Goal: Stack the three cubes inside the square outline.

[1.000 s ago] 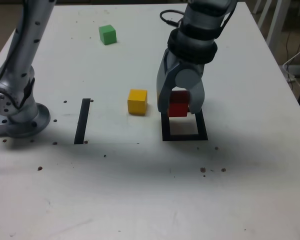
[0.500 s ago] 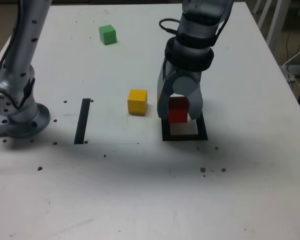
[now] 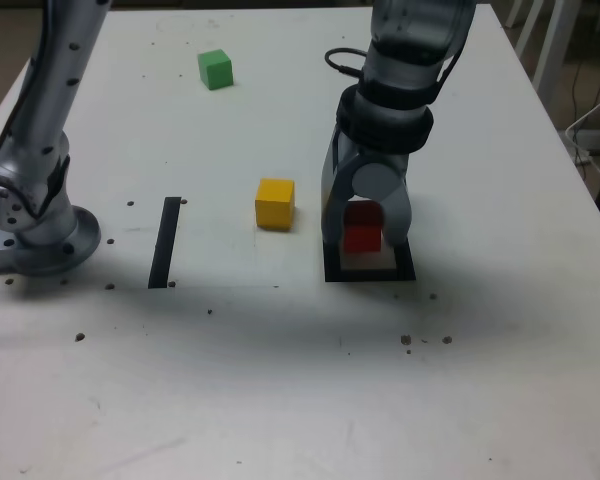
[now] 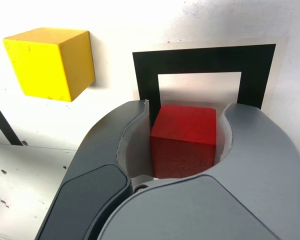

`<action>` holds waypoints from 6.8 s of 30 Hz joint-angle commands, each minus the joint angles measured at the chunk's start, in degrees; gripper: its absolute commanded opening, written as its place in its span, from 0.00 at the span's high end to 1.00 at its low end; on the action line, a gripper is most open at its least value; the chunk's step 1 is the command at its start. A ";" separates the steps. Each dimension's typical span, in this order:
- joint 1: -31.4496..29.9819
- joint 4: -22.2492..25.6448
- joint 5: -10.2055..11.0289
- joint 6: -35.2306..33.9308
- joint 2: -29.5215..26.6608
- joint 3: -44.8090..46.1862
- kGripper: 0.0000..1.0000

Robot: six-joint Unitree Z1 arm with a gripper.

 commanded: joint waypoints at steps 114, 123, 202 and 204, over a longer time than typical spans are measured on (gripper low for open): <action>6.47 -7.20 5.14 3.43 -11.03 23.45 0.71; 3.69 -1.60 6.26 1.97 -12.33 17.50 0.71; -3.00 10.49 6.66 -1.13 -3.85 -5.51 0.01; -2.15 11.12 7.96 -1.59 -5.98 -4.79 0.01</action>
